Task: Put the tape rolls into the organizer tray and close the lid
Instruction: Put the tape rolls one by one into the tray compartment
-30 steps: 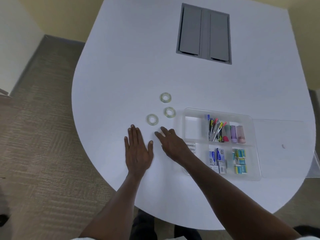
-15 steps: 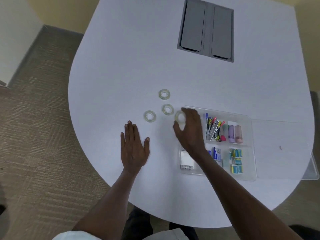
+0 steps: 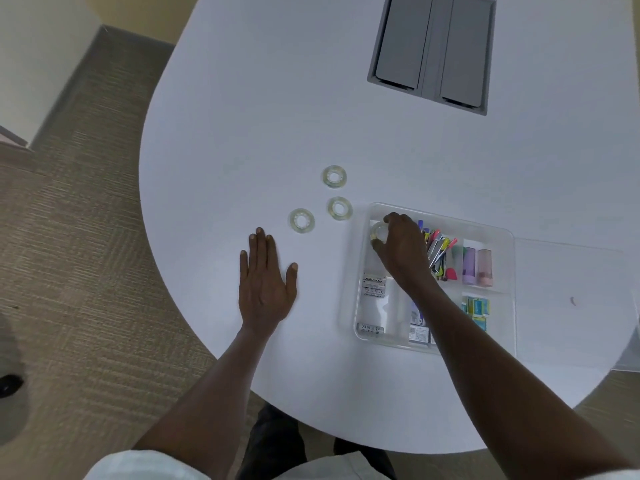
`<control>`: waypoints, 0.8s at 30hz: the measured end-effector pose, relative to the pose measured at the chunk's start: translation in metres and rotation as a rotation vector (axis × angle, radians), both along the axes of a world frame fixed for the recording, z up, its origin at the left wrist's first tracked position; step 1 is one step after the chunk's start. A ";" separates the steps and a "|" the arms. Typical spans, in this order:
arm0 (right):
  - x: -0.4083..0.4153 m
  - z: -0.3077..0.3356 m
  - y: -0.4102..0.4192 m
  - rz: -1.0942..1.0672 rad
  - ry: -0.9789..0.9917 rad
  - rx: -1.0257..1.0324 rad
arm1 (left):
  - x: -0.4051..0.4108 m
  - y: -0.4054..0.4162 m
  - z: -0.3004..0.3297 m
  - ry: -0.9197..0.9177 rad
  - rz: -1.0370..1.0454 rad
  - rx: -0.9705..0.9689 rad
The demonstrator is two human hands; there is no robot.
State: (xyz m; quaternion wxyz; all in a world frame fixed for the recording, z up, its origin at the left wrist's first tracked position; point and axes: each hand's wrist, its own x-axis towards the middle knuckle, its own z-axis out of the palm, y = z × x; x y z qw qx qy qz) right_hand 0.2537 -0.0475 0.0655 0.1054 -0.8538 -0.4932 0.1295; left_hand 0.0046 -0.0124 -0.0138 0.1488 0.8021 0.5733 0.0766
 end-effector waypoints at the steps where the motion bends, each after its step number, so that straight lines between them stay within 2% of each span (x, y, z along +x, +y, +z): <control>1: 0.000 -0.001 0.001 0.004 -0.009 -0.005 | 0.000 0.000 0.000 -0.006 0.002 0.003; 19: 0.000 -0.010 0.003 -0.001 -0.057 -0.037 | 0.002 -0.001 0.002 -0.061 0.020 0.000; 24: -0.015 0.008 0.007 -0.130 -0.171 0.106 | 0.001 -0.001 0.001 -0.063 0.024 0.006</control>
